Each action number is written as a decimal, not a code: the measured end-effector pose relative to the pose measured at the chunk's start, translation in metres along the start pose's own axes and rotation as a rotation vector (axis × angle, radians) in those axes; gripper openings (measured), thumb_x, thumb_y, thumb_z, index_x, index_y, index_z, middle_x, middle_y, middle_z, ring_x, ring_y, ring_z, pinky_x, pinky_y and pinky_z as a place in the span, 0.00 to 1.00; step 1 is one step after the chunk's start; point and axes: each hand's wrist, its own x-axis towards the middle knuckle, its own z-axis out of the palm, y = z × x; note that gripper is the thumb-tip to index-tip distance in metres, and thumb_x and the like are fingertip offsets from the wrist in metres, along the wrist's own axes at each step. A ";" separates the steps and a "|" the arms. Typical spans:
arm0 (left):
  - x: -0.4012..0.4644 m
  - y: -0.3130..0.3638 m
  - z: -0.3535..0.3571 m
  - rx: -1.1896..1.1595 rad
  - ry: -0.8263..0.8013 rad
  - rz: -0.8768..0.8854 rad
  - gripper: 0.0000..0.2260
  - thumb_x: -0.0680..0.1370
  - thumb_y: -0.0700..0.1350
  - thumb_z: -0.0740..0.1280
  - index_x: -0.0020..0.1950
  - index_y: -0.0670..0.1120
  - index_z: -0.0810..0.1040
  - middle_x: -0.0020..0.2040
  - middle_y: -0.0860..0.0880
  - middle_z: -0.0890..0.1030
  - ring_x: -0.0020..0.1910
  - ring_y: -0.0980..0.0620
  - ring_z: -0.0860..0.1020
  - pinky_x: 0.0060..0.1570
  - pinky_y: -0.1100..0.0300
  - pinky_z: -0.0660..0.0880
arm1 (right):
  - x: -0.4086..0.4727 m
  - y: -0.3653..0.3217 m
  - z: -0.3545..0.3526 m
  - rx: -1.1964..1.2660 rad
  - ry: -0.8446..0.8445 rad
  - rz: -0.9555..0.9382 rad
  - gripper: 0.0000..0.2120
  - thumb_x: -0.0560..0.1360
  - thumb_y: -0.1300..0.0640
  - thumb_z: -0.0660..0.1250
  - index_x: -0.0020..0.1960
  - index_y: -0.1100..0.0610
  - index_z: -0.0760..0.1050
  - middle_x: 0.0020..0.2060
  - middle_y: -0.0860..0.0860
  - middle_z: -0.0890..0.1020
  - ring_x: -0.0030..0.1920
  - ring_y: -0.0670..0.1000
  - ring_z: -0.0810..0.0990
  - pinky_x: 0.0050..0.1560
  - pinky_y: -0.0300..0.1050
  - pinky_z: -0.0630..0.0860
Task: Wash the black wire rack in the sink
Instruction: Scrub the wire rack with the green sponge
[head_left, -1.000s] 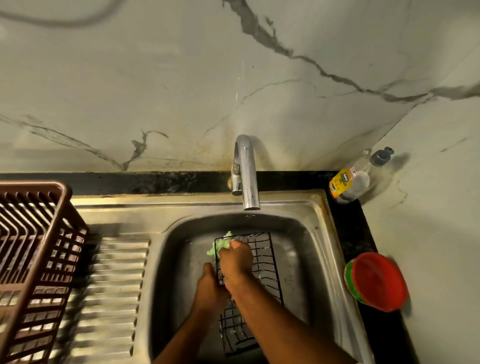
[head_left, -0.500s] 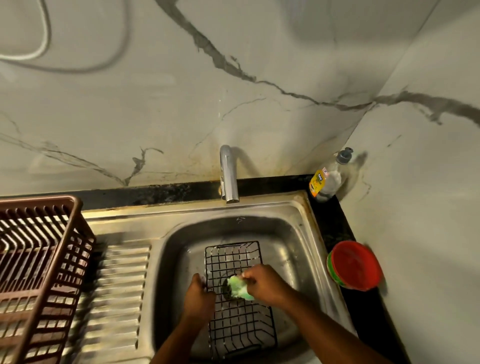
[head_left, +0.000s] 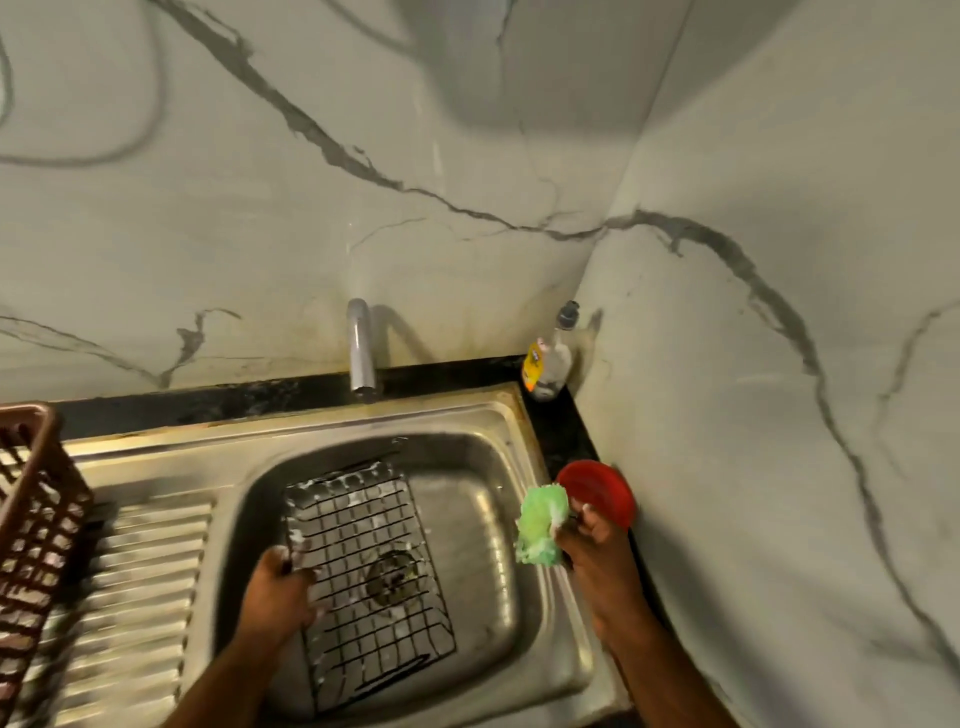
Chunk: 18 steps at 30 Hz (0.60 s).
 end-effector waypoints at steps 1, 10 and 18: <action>-0.001 0.000 0.000 -0.046 -0.012 -0.007 0.14 0.80 0.26 0.59 0.47 0.45 0.71 0.50 0.44 0.77 0.42 0.44 0.76 0.24 0.52 0.79 | 0.000 -0.006 -0.008 -0.020 0.043 -0.023 0.19 0.73 0.67 0.73 0.61 0.57 0.79 0.56 0.58 0.84 0.56 0.60 0.83 0.61 0.59 0.78; -0.004 -0.011 0.005 -0.137 -0.028 -0.076 0.16 0.78 0.25 0.58 0.63 0.37 0.73 0.58 0.38 0.72 0.46 0.45 0.76 0.26 0.48 0.81 | 0.042 -0.041 -0.034 -0.631 0.340 -0.241 0.12 0.71 0.63 0.73 0.55 0.59 0.81 0.49 0.53 0.86 0.49 0.54 0.85 0.51 0.49 0.82; -0.009 -0.010 0.012 -0.144 -0.016 -0.094 0.17 0.78 0.25 0.58 0.62 0.39 0.74 0.57 0.38 0.72 0.53 0.41 0.75 0.34 0.45 0.81 | 0.048 -0.044 -0.021 -1.193 0.215 -0.229 0.14 0.75 0.57 0.71 0.59 0.60 0.78 0.54 0.57 0.83 0.55 0.59 0.81 0.53 0.48 0.77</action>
